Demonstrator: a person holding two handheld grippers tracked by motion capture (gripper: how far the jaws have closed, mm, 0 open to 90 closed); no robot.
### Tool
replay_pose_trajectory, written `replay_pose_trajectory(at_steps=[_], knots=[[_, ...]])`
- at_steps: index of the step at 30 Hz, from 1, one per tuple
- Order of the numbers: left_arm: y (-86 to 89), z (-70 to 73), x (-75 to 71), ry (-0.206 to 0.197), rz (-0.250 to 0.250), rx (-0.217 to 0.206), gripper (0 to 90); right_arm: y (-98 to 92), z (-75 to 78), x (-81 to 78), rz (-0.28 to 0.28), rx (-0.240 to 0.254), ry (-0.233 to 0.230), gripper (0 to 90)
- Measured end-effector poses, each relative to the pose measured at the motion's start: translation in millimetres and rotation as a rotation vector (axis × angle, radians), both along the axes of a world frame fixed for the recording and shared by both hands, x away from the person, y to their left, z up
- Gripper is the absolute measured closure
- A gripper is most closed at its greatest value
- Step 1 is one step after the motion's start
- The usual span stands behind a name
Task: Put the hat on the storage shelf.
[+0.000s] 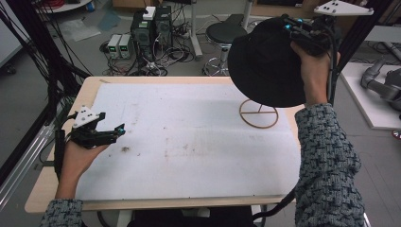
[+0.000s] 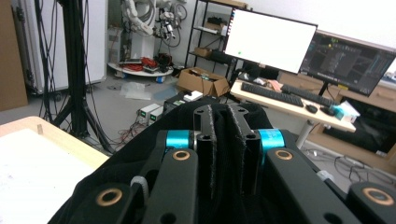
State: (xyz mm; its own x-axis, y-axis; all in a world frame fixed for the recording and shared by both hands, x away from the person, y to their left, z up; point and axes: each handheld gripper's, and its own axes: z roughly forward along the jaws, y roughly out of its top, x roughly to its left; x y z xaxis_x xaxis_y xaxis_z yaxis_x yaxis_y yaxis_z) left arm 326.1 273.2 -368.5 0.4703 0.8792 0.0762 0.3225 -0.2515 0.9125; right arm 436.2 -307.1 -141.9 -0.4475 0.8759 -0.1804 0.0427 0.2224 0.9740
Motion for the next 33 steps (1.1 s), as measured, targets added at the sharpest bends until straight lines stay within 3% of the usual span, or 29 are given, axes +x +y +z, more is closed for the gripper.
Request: replay_pose_trajectory(at_steps=[3, 33], knots=[[-0.2, -0.2, 0.2, 0.001, 0.0, -0.002, 18.2, -3.8, -3.6, 4.2, -0.004, 0.02, 0.016, 83.0], [1.9, -2.0, 0.6, 0.007, 0.003, 0.001, 18.2, -14.6, -32.7, 33.0, -0.04, -0.012, 0.132, 82.5]])
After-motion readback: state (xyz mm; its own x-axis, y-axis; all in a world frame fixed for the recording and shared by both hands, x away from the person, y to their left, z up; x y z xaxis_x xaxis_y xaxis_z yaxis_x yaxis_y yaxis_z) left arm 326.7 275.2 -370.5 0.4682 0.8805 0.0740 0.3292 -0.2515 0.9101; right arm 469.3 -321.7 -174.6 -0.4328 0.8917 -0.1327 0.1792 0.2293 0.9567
